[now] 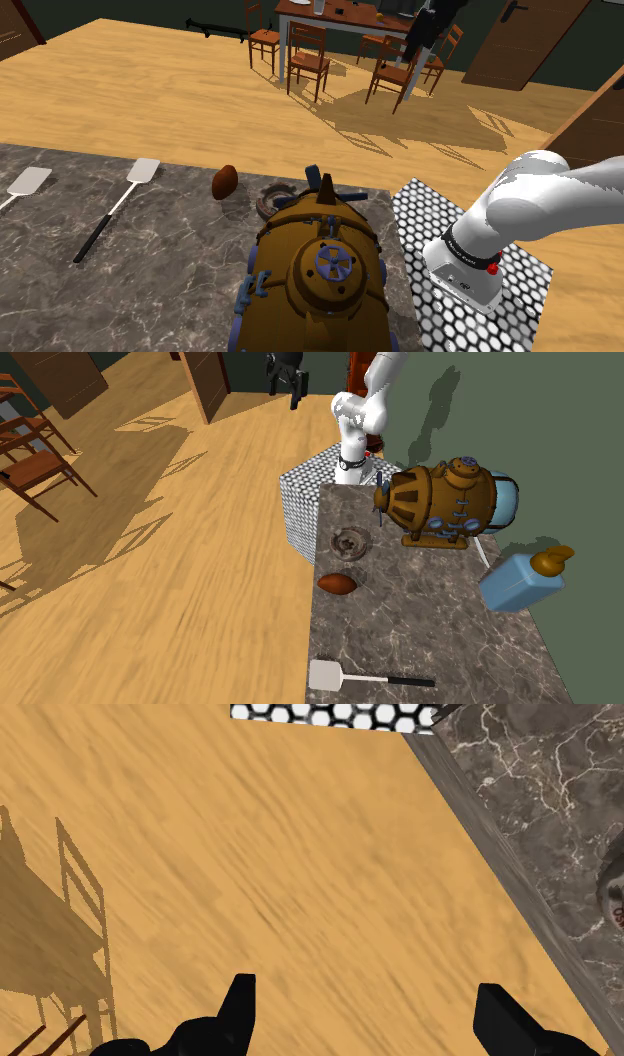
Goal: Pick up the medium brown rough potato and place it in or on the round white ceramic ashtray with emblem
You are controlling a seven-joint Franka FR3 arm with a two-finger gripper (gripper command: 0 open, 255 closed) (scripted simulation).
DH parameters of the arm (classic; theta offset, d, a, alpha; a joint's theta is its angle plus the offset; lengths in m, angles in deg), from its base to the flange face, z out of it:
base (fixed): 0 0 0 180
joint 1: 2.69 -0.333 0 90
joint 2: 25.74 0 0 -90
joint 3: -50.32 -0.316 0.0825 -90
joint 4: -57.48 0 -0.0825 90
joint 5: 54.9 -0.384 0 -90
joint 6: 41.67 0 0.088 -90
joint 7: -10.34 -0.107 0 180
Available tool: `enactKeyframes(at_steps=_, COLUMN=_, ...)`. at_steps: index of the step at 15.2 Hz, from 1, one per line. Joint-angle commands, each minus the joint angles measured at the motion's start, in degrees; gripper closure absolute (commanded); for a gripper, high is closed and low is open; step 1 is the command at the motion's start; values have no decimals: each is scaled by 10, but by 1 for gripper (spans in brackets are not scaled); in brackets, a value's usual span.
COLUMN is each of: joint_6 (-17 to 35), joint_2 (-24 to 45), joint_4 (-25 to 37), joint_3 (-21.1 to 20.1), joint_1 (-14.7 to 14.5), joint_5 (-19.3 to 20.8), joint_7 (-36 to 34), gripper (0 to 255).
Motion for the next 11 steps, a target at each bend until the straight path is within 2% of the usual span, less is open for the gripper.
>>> enactKeyframes(at_steps=1, joint_6=0, joint_2=0, joint_4=0, joint_3=0, joint_1=0, joint_5=0, joint_7=0, gripper=0)
enactKeyframes(at_steps=11, joint_6=66, joint_2=89, joint_4=-18, joint_3=-117, joint_1=-16, joint_5=-55, joint_7=-167, gripper=0)
